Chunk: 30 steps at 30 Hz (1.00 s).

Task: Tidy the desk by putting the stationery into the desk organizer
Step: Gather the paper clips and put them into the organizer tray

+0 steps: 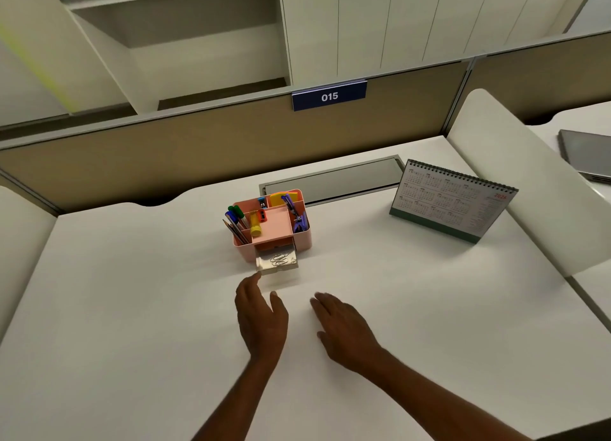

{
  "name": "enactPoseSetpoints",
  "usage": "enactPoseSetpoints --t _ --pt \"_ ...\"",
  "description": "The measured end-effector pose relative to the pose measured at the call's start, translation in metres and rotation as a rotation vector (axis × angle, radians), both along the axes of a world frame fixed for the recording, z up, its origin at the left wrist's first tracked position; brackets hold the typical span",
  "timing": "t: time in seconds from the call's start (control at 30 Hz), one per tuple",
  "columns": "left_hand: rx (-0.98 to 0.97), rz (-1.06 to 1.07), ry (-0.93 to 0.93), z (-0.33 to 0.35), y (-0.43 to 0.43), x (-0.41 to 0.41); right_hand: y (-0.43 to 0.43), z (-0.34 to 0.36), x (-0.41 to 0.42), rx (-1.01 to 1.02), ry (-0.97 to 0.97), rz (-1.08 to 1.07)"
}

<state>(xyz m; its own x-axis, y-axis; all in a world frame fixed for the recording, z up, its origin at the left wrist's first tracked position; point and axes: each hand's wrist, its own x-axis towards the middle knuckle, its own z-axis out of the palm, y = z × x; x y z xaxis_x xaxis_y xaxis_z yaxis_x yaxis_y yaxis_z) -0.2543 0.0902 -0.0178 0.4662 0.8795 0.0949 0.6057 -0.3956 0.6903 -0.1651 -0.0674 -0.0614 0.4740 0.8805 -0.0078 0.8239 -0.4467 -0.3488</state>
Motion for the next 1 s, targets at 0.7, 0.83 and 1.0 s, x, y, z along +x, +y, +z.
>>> enactPoseSetpoints --t 0.7,0.83,1.0 --pt "-0.124 -0.167 0.179 -0.001 0.041 0.012 0.093 0.025 0.035 -0.121 -0.071 0.079" --pt "-0.146 -0.222 0.163 0.000 0.050 0.017 0.102 0.028 0.041 -0.115 -0.045 0.054" --pt "-0.164 -0.271 0.188 -0.001 0.059 0.025 0.110 0.029 0.045 -0.087 -0.036 0.040"
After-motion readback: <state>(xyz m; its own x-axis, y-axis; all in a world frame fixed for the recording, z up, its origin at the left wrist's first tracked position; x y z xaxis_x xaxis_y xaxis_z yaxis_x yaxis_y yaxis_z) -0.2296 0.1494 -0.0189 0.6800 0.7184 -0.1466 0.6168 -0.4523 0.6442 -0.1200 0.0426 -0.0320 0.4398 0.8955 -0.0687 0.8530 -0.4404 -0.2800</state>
